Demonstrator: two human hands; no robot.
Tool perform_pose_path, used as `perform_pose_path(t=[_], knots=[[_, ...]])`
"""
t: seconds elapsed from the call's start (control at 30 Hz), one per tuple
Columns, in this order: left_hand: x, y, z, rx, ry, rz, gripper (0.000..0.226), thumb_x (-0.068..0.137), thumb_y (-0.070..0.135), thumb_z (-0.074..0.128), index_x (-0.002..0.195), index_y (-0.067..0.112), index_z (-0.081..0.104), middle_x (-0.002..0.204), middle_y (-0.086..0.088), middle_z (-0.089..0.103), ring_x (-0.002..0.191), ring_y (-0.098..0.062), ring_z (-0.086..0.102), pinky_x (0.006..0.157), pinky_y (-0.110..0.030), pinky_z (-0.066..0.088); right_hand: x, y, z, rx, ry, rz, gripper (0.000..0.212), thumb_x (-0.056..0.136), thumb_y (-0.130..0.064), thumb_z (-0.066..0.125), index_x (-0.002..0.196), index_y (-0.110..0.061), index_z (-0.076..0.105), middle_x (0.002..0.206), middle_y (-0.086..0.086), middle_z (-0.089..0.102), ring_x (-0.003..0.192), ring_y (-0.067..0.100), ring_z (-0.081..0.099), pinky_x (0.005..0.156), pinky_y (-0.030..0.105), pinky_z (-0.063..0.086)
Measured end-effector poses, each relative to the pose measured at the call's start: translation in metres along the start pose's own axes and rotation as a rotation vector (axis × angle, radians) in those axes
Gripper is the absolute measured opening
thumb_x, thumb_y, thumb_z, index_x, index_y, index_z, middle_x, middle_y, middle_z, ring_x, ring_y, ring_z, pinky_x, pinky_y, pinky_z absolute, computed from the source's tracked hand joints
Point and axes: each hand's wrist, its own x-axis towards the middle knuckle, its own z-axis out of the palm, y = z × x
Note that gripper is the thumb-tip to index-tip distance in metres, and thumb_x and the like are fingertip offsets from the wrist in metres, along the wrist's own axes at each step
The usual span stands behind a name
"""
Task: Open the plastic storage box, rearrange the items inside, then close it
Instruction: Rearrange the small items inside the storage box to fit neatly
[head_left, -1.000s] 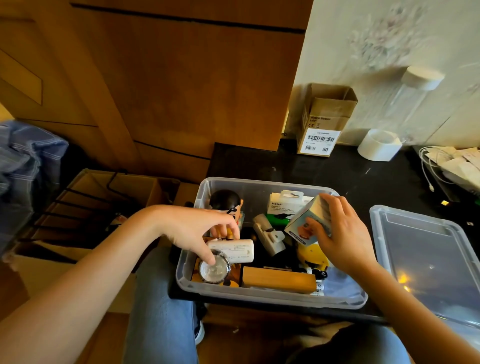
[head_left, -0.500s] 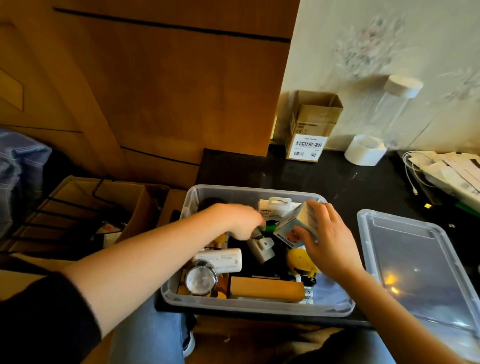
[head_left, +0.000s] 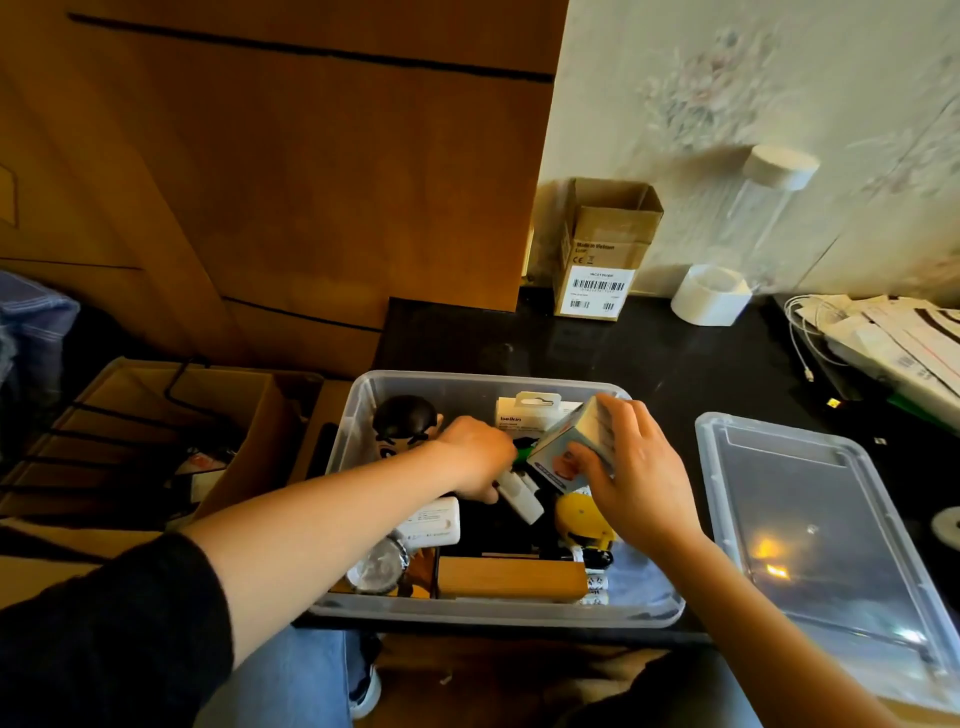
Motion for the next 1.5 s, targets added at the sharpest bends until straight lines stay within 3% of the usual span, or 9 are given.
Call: perform_pose_path(t=[0.17,0.3,0.47,0.57,0.67,0.77,0.83,0.97,1.5], knots=[[-0.020,-0.017,-0.020,-0.169,-0.101,0.008,0.020,0.084,0.030,0.064,0.100,0.018,0.062,0.084,0.002,0.060,0.080,-0.020,0.058,0.066,-0.033,0.045,0.000,0.001,-0.001,0.025,0.024,0.009,0.052,0.086,-0.041,0.056,0.129,-0.018,0.037,0.119,0.000,0.050,0.095,0.004,0.044,0.067,0.013,0.042],[-0.033,-0.026,-0.021,-0.271,-0.293,0.058,0.022,0.085,0.024,0.063,0.104,0.012,0.066,0.087,-0.006,0.065,0.074,-0.019,0.057,0.066,-0.032,0.046,0.000,0.001,-0.001,0.046,0.035,-0.001,0.052,0.086,-0.038,0.057,0.130,-0.017,0.038,0.120,0.002,0.049,0.097,0.005,0.044,0.069,0.015,0.044],[-0.036,-0.025,-0.022,-0.366,-0.434,0.115,0.049,0.093,0.039,0.054,0.133,0.011,0.052,0.122,-0.008,0.060,0.107,-0.020,0.057,0.096,-0.035,0.045,-0.001,-0.001,-0.002,0.030,0.032,-0.004,0.053,0.086,-0.038,0.058,0.130,-0.016,0.038,0.121,0.003,0.049,0.099,0.009,0.049,0.068,0.015,0.045],[-0.032,-0.024,-0.017,-0.364,-0.493,0.115,0.048,0.098,0.044,0.042,0.131,0.013,0.055,0.129,-0.008,0.057,0.117,-0.023,0.051,0.104,-0.044,0.032,-0.001,-0.001,-0.003,0.030,0.027,-0.024,0.053,0.086,-0.037,0.058,0.130,-0.015,0.039,0.121,0.003,0.049,0.098,0.006,0.045,0.067,0.013,0.043],[-0.027,-0.022,-0.006,-0.501,-0.417,0.069,0.052,0.096,0.052,0.038,0.104,0.010,0.068,0.111,-0.014,0.063,0.094,-0.020,0.051,0.071,-0.025,0.029,0.000,-0.001,-0.003,0.043,0.024,-0.032,0.053,0.085,-0.035,0.060,0.129,-0.015,0.039,0.121,0.004,0.049,0.098,0.005,0.044,0.067,0.012,0.042],[-0.020,-0.020,-0.001,-0.568,-0.190,0.007,0.044,0.091,0.052,0.050,0.082,0.011,0.067,0.074,-0.006,0.059,0.069,-0.018,0.052,0.062,-0.027,0.036,-0.001,-0.003,-0.004,0.041,0.047,-0.035,0.052,0.084,-0.034,0.062,0.127,-0.015,0.041,0.119,0.004,0.051,0.097,0.006,0.044,0.066,0.012,0.041],[-0.013,-0.018,0.000,-0.556,-0.136,-0.007,0.040,0.089,0.049,0.056,0.100,0.011,0.064,0.097,-0.008,0.064,0.085,-0.022,0.059,0.073,-0.031,0.045,-0.001,-0.004,-0.006,0.039,0.061,-0.035,0.053,0.083,-0.035,0.062,0.127,-0.014,0.041,0.118,0.004,0.051,0.096,0.006,0.045,0.065,0.012,0.041],[0.000,-0.006,0.002,-0.534,-0.191,0.013,0.061,0.095,0.044,0.048,0.146,0.015,0.030,0.150,-0.005,0.034,0.134,-0.023,0.037,0.107,-0.034,0.033,-0.001,-0.005,-0.007,0.048,0.072,-0.025,0.054,0.083,-0.034,0.063,0.128,-0.014,0.042,0.118,0.003,0.051,0.097,0.006,0.046,0.065,0.011,0.040],[0.017,0.015,0.000,-0.774,-0.255,0.124,0.041,0.093,0.009,0.056,0.134,0.006,0.050,0.131,-0.011,0.057,0.120,-0.020,0.053,0.097,-0.024,0.039,-0.001,-0.004,-0.008,0.083,0.066,0.012,0.055,0.084,-0.032,0.062,0.131,-0.012,0.042,0.121,0.004,0.051,0.102,0.013,0.052,0.069,0.017,0.045]])
